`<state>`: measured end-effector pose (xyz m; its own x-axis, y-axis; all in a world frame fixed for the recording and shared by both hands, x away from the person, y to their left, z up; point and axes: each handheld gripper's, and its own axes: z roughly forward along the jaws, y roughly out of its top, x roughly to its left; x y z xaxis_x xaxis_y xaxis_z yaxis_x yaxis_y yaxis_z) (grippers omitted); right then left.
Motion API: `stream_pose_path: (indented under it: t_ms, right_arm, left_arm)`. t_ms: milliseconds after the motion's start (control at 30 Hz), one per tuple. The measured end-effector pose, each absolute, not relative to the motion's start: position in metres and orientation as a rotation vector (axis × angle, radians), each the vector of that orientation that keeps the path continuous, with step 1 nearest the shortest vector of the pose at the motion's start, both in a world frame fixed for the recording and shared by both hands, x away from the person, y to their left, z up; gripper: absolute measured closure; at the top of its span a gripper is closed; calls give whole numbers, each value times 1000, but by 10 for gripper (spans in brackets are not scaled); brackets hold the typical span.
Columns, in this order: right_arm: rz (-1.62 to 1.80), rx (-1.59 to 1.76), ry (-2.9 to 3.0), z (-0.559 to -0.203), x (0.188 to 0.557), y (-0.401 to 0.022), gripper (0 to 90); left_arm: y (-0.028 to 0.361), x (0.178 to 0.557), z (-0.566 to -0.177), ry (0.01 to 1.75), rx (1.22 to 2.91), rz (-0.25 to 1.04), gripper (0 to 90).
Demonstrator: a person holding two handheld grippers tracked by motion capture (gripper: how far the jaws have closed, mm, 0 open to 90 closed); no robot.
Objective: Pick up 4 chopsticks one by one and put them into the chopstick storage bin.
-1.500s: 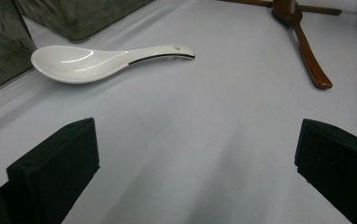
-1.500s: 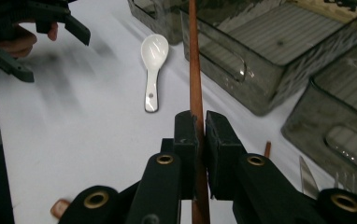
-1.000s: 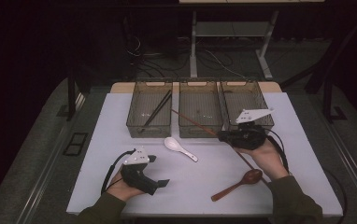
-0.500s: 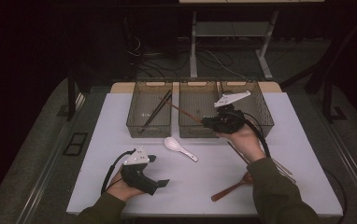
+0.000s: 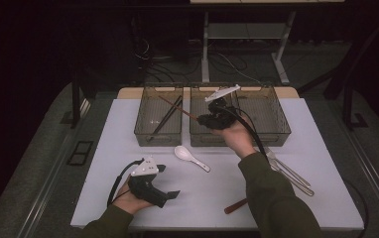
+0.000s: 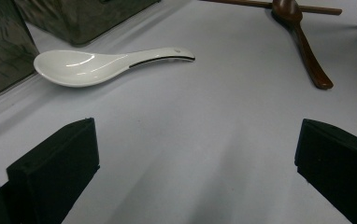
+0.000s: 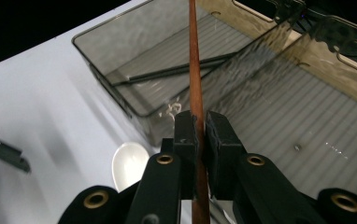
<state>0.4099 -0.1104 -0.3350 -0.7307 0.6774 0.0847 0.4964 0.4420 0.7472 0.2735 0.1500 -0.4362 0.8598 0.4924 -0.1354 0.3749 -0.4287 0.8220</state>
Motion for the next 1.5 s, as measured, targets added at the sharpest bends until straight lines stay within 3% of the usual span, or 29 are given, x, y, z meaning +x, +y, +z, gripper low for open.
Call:
stream_pose_path:
  t_ms: [700,1233,1500]
  right_arm:
    - [1095,1108,2491,-352,453,-43,835]
    - [1056,1156,2495,-364,474,-18,832]
    - [1076,1126,2494,-364,473,-12,752]
  left_arm:
    - [149,274,-437,620,2070,150,0]
    - [148,275,-437,605,2073,151,0]
    - [148,275,-437,596,2073,148,0]
